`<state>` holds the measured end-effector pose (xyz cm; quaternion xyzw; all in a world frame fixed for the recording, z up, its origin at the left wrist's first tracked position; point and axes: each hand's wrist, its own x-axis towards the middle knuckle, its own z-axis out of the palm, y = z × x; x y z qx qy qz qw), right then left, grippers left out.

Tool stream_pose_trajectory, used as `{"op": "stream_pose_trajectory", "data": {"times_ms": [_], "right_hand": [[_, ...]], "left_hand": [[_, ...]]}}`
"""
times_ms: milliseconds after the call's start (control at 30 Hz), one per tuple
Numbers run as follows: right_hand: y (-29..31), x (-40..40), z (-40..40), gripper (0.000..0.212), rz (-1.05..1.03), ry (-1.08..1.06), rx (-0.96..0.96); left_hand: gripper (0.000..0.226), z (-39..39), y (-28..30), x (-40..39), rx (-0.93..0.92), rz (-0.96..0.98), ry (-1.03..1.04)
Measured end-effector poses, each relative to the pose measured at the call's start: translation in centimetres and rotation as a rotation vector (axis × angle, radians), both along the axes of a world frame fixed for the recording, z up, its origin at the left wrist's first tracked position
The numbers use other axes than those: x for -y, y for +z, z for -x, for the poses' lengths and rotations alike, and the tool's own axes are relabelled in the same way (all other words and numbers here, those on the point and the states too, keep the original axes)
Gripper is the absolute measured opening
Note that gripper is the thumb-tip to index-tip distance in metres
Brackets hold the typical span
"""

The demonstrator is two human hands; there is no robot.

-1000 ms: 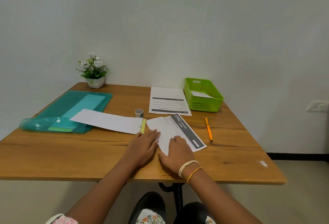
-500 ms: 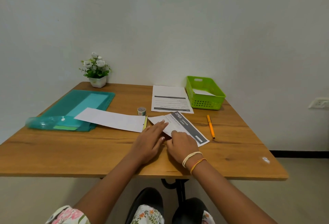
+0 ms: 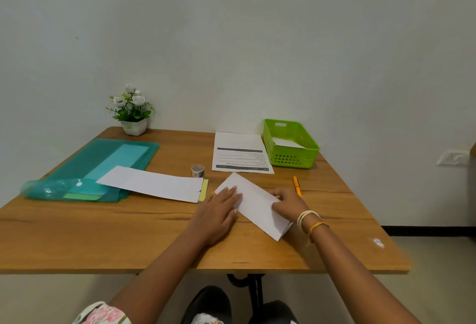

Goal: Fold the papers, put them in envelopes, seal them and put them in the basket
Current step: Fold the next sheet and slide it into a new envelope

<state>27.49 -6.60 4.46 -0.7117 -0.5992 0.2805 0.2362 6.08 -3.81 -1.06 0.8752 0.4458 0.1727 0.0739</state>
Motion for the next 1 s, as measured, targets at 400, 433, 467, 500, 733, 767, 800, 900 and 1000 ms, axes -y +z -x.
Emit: {"op": "stream_pose_trajectory", "data": {"times_ms": [400,433,467,500,733,767,800,900,1000], "right_hand": [[-2.3,-1.6,2.6,0.044,-0.214,0.099,0.783],[-3.1,-1.2,3.2,0.046,-0.272,0.120,0.704],[-3.8,-0.7,3.9,0.049,-0.279,0.163,0.600],[-4.3,-0.2,4.5,0.051,-0.250,0.211,0.518],[-5.8,0.9,2.7,0.062,-0.089,0.194,0.552],[-5.9,0.9,2.0,0.063,-0.076,0.159,0.563],[-6.0,1.1,1.3,0.064,-0.067,0.124,0.578],[-6.2,1.3,0.5,0.066,-0.055,0.074,0.588],[-6.3,1.4,0.8,0.067,-0.067,0.062,0.586]], "left_hand": [[0.052,-0.2,-0.4,-0.3,-0.170,0.055,0.019],[0.053,-0.2,-0.5,-0.3,-0.182,0.057,0.029],[0.053,-0.2,-0.5,-0.3,-0.195,0.062,0.036],[0.054,-0.3,-0.6,-0.2,-0.211,0.064,0.041],[0.059,-0.2,-0.7,0.2,-0.253,0.089,0.104],[0.060,-0.3,-0.8,0.4,-0.245,0.090,0.128],[0.060,-0.3,-0.8,0.5,-0.239,0.089,0.148],[0.060,-0.6,-0.7,0.8,-0.232,0.103,0.165],[0.060,-0.6,-0.6,0.9,-0.236,0.108,0.177]]}}
